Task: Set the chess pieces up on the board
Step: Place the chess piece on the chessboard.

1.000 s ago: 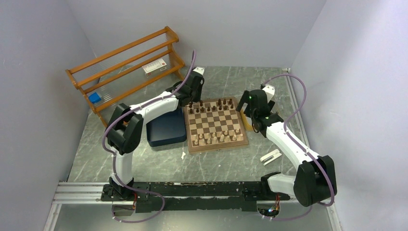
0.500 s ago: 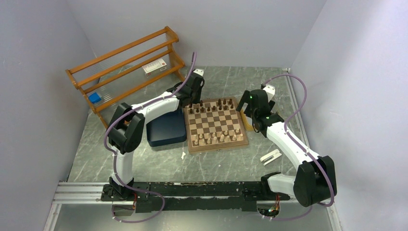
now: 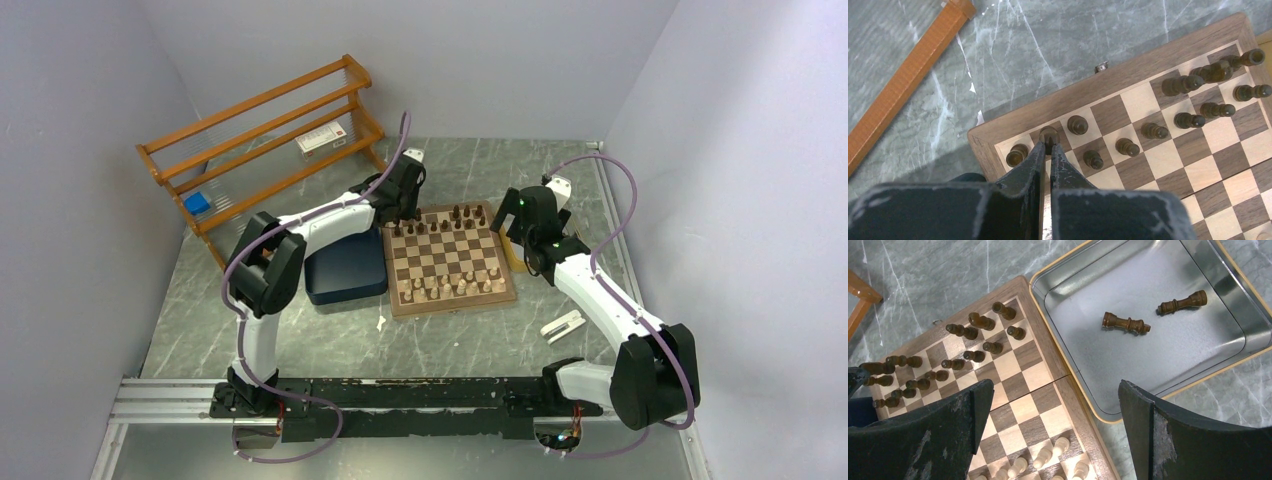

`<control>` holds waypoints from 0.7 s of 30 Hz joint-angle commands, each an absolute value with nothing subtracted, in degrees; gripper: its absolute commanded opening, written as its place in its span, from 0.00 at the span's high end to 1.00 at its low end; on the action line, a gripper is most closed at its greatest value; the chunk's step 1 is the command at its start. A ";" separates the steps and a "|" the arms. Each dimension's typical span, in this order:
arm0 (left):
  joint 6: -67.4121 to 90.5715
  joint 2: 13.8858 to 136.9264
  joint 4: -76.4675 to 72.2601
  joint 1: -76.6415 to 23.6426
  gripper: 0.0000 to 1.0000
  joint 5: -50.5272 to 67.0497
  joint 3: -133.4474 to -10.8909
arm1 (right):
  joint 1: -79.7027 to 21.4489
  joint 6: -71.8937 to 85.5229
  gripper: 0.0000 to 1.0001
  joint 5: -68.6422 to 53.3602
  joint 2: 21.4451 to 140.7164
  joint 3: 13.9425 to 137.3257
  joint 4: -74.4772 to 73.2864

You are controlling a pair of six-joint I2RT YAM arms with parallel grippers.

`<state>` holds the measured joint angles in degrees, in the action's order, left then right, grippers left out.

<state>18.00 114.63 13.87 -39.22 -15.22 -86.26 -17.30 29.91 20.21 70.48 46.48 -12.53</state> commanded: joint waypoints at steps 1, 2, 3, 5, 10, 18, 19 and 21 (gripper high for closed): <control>18.37 115.27 14.96 -39.55 0.95 -14.77 -85.85 | -16.70 30.08 0.00 20.41 70.01 46.27 -11.33; 18.29 115.14 14.72 -39.55 0.95 -14.81 -85.57 | -16.70 30.06 0.00 20.35 70.04 46.31 -11.18; 18.35 115.14 14.53 -39.54 0.95 -14.78 -85.40 | -16.68 30.15 0.00 20.30 70.06 46.25 -11.20; 18.38 115.21 14.50 -39.55 0.95 -14.64 -85.26 | -16.62 30.15 0.00 20.30 69.96 46.17 -11.08; 18.54 115.88 14.76 -39.53 0.95 -13.99 -85.43 | -16.61 30.29 0.00 20.26 70.09 46.14 -11.07; 18.84 117.01 14.67 -39.55 0.95 -13.86 -85.54 | -16.61 29.97 0.00 20.55 70.05 46.10 -10.98; 18.86 117.13 14.72 -39.55 0.95 -13.87 -85.52 | -16.61 29.88 0.00 20.56 70.05 46.06 -10.99; 19.02 117.24 14.49 -39.55 0.95 -13.83 -85.31 | -16.61 29.72 0.00 20.65 70.13 46.13 -10.99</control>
<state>18.26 115.98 14.70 -39.22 -14.74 -85.71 -17.08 29.87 19.94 70.48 46.48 -12.25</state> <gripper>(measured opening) 0.078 0.997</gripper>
